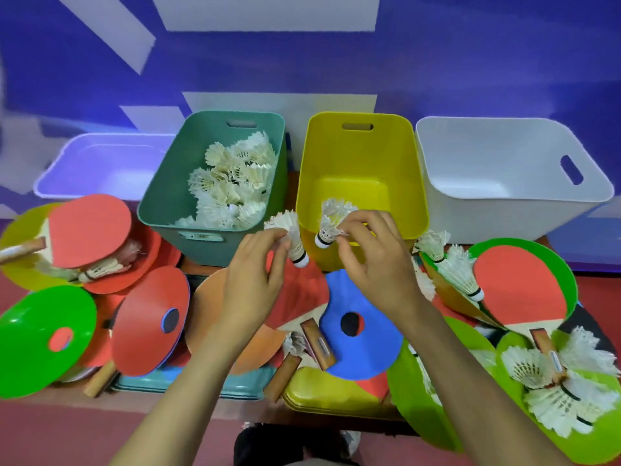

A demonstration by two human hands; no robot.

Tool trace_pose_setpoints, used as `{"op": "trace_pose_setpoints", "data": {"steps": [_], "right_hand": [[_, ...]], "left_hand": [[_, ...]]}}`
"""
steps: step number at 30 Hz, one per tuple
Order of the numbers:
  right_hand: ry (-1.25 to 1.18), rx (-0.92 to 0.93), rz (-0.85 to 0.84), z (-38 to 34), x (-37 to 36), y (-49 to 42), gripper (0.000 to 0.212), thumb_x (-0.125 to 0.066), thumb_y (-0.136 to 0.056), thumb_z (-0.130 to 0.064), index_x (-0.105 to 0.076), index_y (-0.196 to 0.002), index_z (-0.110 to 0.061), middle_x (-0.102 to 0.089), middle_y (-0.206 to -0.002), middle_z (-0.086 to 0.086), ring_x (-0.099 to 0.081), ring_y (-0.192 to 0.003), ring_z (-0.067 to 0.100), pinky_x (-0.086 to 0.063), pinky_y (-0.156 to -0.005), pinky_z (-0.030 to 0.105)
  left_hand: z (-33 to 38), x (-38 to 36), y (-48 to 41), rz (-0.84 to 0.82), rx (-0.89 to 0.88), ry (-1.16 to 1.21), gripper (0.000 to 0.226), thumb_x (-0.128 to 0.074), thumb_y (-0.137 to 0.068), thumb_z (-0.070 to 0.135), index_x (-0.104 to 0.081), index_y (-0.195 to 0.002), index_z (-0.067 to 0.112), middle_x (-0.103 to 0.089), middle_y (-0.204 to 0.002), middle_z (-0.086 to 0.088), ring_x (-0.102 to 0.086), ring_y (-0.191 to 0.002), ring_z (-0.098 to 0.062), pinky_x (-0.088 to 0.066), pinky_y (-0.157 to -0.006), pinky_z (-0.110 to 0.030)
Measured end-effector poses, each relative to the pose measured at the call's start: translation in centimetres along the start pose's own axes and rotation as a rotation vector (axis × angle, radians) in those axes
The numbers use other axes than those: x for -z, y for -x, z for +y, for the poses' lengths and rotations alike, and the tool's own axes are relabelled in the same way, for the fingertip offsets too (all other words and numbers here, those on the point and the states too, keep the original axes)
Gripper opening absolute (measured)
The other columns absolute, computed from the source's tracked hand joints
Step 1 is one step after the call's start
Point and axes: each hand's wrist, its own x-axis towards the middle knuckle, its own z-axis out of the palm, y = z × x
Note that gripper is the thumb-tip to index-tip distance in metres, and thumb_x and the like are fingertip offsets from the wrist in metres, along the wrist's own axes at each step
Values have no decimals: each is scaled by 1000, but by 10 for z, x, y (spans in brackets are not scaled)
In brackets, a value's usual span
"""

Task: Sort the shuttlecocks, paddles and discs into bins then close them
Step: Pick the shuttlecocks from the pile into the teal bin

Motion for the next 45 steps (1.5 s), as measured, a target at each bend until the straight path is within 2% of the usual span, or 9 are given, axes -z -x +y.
{"op": "trace_pose_setpoints", "data": {"steps": [10,14,18,21,26,30,38,42,45], "right_hand": [[50,21,-34,-46,-80,-79,17,-54,-90,-18,-65,-92,-6,-60,-96,7,-51,-93,22,-42,-82,28],[91,-13,-76,-53,-117,-108,15,-55,-88,-17,-66,-90,-7,-60,-94,7,-50,-90,21,-42,-76,27],[138,-72,-161,-50,-156,-143,10,-60,-87,-12,-66,-86,-5,-58,-91,8,-51,-87,26,-45,-70,32],[160,-159,-282,-41,-184,-170,15,-56,-91,-12,-67,-94,-3,-56,-98,9,-49,-95,25,-44,-77,35],[178,-255,-353,-19,-224,-214,23,-48,-96,-17,-66,-104,-4,-55,-107,8,-45,-105,23,-45,-84,39],[215,-236,-385,-1,-247,-237,22,-48,-95,-14,-65,-102,-3,-55,-108,8,-45,-105,23,-45,-82,37],[430,-192,-534,23,-278,-241,14,-54,-88,-6,-66,-96,-6,-56,-102,7,-47,-101,25,-42,-71,34],[434,-236,-677,26,-286,-241,23,-50,-88,4,-67,-100,-5,-60,-102,9,-48,-104,26,-41,-69,32],[405,-259,-707,22,-289,-242,26,-48,-83,12,-66,-96,-1,-60,-99,13,-49,-104,27,-47,-77,35]], "left_hand": [[-90,73,-72,90,-35,-5,6,-63,-87,16,-68,-89,13,-66,-89,2,-58,-86,-13,-39,-79,-18],[-128,85,-108,25,-20,-28,12,-63,-87,22,-71,-92,14,-70,-92,1,-65,-88,-19,-49,-78,-32],[-157,86,-150,-59,-1,-102,15,-61,-90,24,-71,-96,15,-73,-95,-1,-67,-86,-25,-50,-74,-34],[-171,78,-184,-91,-1,-195,17,-55,-94,26,-67,-98,15,-72,-92,-5,-65,-83,-30,-50,-67,-36],[-195,54,-237,-220,57,-431,9,-44,-93,9,-52,-98,7,-66,-85,-17,-57,-73,-36,-37,-56,-33],[-206,31,-264,-371,83,-546,29,-41,-84,-8,-45,-111,4,-64,-92,-17,-60,-80,-37,-36,-59,-36],[-214,16,-292,-303,74,-573,39,-40,-82,-11,-39,-118,4,-64,-87,-17,-53,-69,-33,-35,-56,-37],[-219,8,-288,-428,32,-685,36,-41,-88,-7,-38,-122,2,-64,-98,-17,-62,-86,-35,-37,-60,-37],[-226,-5,-286,-532,134,-587,35,-36,-88,-11,-35,-122,-1,-62,-104,-20,-61,-91,-38,-38,-63,-38]]}}
